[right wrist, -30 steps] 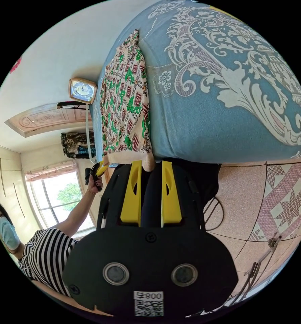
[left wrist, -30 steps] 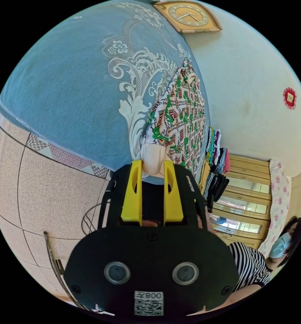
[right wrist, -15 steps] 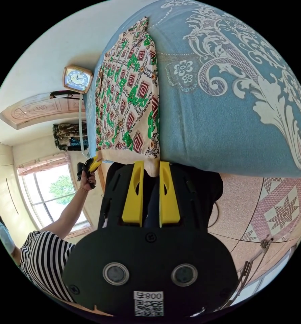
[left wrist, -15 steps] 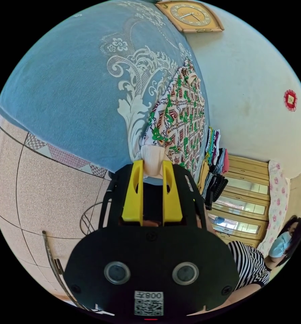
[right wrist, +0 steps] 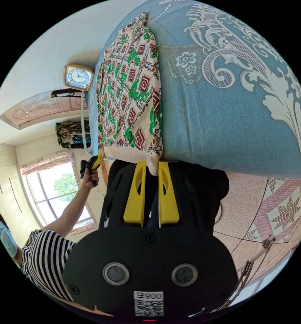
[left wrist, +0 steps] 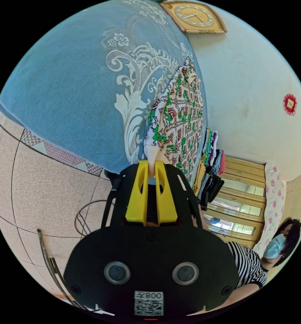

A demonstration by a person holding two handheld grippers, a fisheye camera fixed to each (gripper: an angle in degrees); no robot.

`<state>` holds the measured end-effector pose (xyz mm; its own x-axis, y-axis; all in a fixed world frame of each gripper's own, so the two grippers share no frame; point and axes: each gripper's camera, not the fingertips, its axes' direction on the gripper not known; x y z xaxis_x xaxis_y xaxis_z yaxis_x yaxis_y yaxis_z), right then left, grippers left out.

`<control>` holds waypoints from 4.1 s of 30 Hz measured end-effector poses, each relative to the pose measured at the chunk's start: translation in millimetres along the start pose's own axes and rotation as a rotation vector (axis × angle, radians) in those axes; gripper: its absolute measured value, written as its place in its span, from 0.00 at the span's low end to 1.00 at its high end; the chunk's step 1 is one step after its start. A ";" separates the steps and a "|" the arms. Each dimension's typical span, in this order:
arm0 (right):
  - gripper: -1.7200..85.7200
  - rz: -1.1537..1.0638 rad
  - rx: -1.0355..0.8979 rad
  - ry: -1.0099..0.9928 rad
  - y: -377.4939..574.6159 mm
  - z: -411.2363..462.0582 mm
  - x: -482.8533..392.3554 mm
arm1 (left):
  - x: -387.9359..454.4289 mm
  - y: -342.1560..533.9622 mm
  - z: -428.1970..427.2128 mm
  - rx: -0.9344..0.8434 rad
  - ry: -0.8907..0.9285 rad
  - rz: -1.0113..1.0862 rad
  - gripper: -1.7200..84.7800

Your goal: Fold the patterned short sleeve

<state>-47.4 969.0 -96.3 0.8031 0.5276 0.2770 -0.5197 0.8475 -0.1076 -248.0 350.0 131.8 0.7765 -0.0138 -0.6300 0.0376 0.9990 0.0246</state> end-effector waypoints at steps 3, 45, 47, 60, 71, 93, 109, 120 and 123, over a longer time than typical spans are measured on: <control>0.08 0.004 -0.019 -0.008 8.2 5.4 -1.7 | -3.4 10.9 -0.4 -0.008 -0.010 -0.005 0.06; 0.03 -0.227 0.149 -0.346 280.6 -166.6 -40.9 | -32.3 327.5 -81.2 0.050 0.416 0.148 0.05; 0.03 -0.231 0.154 -0.349 294.1 -170.1 -40.7 | -36.2 347.4 -83.3 0.045 0.427 0.151 0.05; 0.03 -0.263 0.161 -0.371 367.2 -183.7 -44.2 | -54.5 418.7 -98.0 0.053 0.469 0.177 0.05; 0.03 -0.277 0.162 -0.379 390.6 -192.8 -50.3 | -68.1 451.5 -105.2 0.072 0.511 0.166 0.05; 0.03 -0.243 0.151 -0.386 328.0 -217.8 -64.6 | -52.3 407.5 -104.5 0.062 0.544 0.126 0.05; 0.03 -0.274 0.155 -0.397 201.7 -246.7 -88.9 | 10.1 288.2 -103.9 0.057 0.554 0.185 0.05; 0.03 -0.344 0.188 -0.334 31.7 -280.5 -117.2 | 92.4 120.8 -89.1 0.048 0.499 0.304 0.05; 0.03 -0.336 0.187 -0.329 -23.5 -284.1 -117.3 | 111.4 67.3 -78.9 0.050 0.481 0.315 0.05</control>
<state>-46.5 903.6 -397.5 0.8159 0.1559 0.5568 -0.3163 0.9265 0.2039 -208.6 419.1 2.0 0.3822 0.3169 -0.8680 -0.1104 0.9483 0.2976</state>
